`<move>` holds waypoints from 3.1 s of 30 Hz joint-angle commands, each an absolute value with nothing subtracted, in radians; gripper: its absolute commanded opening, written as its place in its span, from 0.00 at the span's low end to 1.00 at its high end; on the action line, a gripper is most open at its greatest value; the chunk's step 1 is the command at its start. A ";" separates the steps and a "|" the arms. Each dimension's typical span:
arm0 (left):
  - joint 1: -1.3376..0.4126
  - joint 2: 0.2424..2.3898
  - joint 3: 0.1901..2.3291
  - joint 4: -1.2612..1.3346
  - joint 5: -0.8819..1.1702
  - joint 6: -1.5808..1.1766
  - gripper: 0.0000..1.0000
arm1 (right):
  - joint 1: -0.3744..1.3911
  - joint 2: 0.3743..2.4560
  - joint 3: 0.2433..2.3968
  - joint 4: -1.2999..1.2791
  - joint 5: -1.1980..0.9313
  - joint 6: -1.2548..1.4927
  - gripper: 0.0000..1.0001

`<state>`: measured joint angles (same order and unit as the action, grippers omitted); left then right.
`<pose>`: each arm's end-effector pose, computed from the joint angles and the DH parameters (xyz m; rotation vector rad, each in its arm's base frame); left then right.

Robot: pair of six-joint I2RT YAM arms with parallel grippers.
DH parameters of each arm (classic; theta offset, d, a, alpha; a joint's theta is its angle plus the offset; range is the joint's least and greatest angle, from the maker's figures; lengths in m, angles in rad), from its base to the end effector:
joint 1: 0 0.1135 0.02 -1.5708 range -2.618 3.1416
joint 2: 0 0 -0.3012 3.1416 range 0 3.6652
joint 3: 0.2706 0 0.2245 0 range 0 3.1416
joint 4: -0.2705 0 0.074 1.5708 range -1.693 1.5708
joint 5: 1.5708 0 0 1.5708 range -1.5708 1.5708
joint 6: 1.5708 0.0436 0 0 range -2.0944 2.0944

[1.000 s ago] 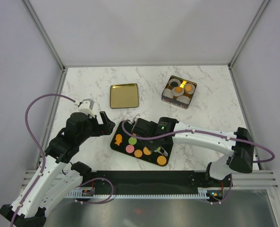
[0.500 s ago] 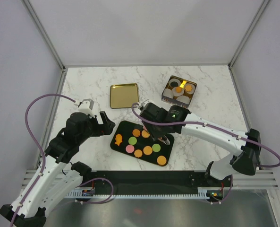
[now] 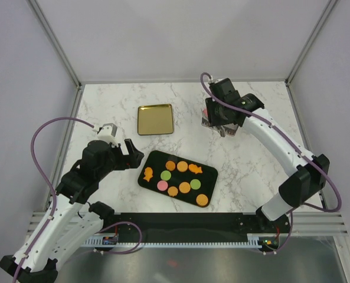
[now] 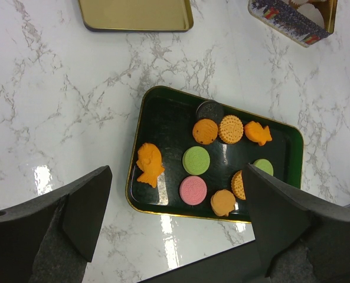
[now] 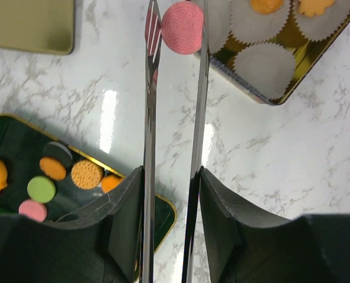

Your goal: Pack the cookies

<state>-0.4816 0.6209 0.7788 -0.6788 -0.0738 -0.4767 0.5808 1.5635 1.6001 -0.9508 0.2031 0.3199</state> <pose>0.0734 -0.0347 0.3236 -0.0403 2.1294 -0.4988 0.2582 0.1589 0.3901 -0.2355 2.4525 0.1392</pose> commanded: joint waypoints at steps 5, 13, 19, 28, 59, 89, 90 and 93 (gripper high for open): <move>-0.480 0.621 0.782 -0.663 -0.083 -0.457 1.00 | 0.428 1.713 1.689 -0.835 0.147 0.301 0.48; -0.480 0.620 0.781 -0.664 -0.087 -0.459 1.00 | 0.379 1.798 1.703 -0.782 0.069 0.324 0.47; -0.480 0.623 0.782 -0.663 -0.086 -0.459 1.00 | 0.379 1.779 1.655 -0.756 0.057 0.330 0.48; -0.480 0.620 0.781 -0.663 -0.087 -0.460 1.00 | 0.379 1.755 1.609 -0.750 0.061 0.337 0.50; -0.480 0.614 0.782 -0.663 -0.086 -0.460 1.00 | 0.379 1.717 1.598 -0.749 0.032 0.347 0.54; -0.480 0.601 0.781 -0.664 -0.086 -0.462 1.00 | 0.887 1.332 1.318 -0.937 0.040 0.416 0.53; -0.480 0.601 0.781 -0.663 -0.086 -0.462 1.00 | 0.914 1.330 1.310 -0.937 0.029 0.420 0.53; -0.480 0.603 0.782 -0.663 -0.086 -0.462 1.00 | 0.979 1.344 1.287 -0.931 0.023 0.437 0.53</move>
<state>-0.4816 0.6079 0.7788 -0.6788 -0.0742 -0.4767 0.9276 1.3643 1.2987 -0.9241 0.0078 0.4030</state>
